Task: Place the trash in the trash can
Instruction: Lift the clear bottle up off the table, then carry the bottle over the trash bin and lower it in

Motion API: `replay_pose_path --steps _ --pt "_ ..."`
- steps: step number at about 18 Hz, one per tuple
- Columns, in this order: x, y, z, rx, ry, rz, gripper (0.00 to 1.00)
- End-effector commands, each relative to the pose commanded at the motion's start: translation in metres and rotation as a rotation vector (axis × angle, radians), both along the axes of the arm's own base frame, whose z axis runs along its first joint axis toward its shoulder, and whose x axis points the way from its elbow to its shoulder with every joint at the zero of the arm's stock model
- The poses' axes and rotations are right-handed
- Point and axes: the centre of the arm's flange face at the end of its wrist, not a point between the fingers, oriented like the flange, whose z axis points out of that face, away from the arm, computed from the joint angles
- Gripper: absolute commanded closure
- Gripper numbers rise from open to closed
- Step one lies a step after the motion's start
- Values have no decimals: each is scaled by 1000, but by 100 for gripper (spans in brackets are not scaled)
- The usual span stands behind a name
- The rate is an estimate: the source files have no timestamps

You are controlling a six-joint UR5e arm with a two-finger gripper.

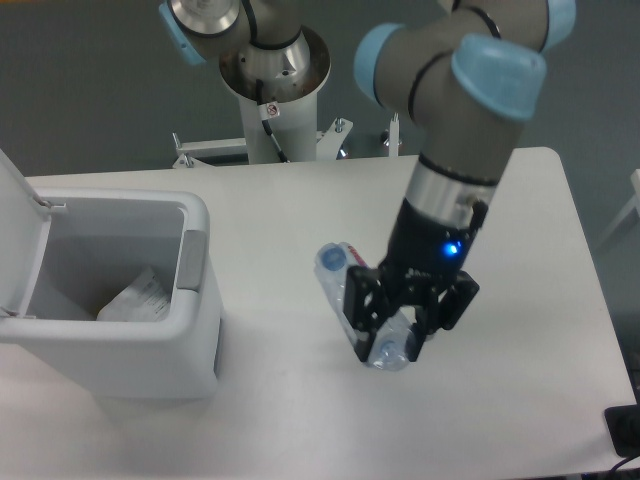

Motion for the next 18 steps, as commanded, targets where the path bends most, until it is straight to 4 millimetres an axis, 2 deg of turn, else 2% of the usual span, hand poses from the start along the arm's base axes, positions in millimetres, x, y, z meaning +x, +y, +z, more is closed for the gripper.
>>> replay_pose_path --steps 4,8,11,13,18 --pt "28 -5 39 122 -20 -71 55" --pt "40 -8 61 195 -41 -105 55" --pt "48 -6 68 234 -67 -137 55" --pt "65 3 70 239 -62 -172 55" --pt "128 45 59 237 -73 -290 55"
